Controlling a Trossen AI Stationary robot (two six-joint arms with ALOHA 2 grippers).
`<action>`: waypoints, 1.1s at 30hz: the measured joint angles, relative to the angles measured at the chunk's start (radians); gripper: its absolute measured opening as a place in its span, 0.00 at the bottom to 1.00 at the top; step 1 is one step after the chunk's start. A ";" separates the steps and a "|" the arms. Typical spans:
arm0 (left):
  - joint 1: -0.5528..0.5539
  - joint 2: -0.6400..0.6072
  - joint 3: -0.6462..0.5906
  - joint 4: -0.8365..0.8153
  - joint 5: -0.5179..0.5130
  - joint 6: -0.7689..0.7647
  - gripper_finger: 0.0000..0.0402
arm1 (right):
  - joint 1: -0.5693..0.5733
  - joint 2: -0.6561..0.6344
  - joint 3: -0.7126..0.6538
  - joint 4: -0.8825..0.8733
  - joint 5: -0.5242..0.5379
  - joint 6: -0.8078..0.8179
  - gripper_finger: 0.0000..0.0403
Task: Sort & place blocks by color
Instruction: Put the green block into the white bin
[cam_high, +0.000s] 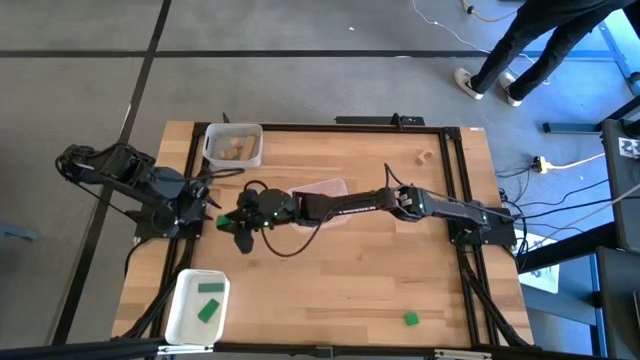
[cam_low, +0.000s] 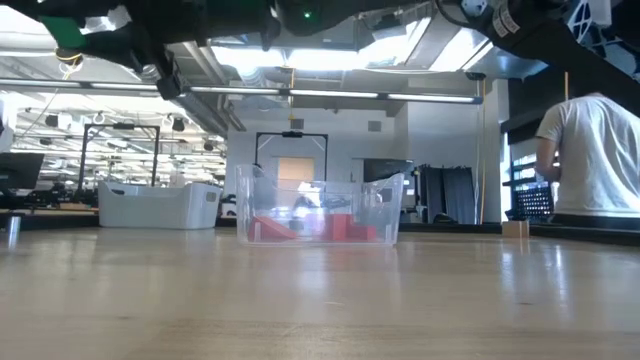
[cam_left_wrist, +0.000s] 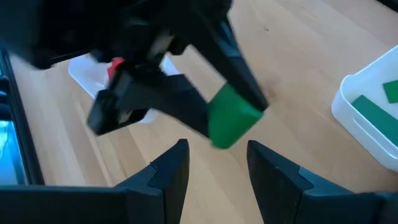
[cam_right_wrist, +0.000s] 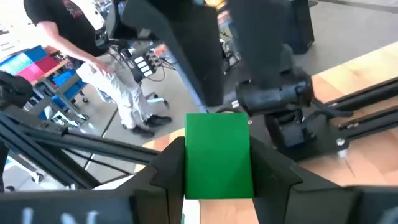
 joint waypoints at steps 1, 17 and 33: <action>0.000 0.000 0.000 0.001 0.000 0.009 0.38 | -0.004 0.000 0.002 0.003 -0.001 0.000 0.32; 0.000 0.000 0.000 0.031 0.054 0.056 0.38 | -0.024 0.000 0.003 0.005 -0.002 0.000 0.32; 0.000 0.026 0.001 0.034 0.024 0.109 0.38 | -0.024 0.002 0.003 0.058 -0.039 -0.026 0.32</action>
